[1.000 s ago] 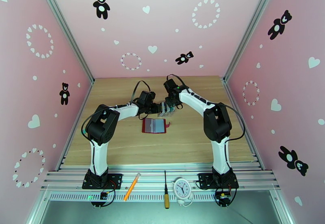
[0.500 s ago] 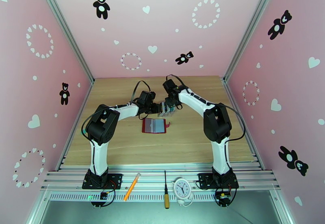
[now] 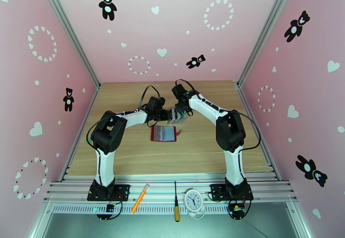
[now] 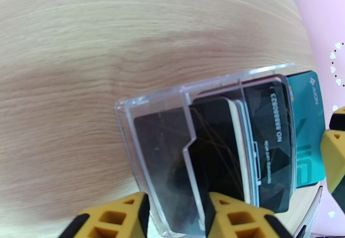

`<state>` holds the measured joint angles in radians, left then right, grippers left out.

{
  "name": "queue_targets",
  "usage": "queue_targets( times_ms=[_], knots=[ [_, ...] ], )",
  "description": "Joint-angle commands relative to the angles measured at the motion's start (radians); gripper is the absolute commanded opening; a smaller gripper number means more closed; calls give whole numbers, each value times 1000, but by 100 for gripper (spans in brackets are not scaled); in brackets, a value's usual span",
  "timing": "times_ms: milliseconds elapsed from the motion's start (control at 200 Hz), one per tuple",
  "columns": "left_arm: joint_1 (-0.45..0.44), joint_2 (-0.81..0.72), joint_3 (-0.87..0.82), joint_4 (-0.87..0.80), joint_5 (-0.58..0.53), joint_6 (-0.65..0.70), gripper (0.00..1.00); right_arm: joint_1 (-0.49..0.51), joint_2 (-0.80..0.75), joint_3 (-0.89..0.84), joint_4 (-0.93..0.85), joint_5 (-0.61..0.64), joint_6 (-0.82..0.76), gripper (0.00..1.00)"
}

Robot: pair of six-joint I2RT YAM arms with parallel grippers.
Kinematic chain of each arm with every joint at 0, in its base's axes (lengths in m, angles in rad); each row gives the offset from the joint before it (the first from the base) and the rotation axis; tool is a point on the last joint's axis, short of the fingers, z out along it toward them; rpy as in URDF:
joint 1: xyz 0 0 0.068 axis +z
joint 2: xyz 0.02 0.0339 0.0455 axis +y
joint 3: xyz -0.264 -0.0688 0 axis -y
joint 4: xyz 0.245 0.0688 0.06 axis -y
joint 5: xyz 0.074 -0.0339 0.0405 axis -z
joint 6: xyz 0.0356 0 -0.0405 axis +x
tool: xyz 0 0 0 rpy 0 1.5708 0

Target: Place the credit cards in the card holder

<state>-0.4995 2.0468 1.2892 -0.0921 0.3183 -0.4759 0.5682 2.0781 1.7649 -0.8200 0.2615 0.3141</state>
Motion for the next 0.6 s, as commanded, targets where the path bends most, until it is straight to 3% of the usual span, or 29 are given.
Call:
queue_targets(
  times_ms=[0,110,320,596],
  knots=[
    [6,33,7,-43,2,-1,41,6,-45,18,-24,-28,3,20],
    [7,30,8,-44,2,0,41,6,-48,11,-25,-43,8,20],
    [6,30,6,-44,4,-1,41,13,-46,1,-19,-31,10,29],
    [6,32,7,-44,3,0,41,17,-18,6,-35,-3,1,30]
  ],
)
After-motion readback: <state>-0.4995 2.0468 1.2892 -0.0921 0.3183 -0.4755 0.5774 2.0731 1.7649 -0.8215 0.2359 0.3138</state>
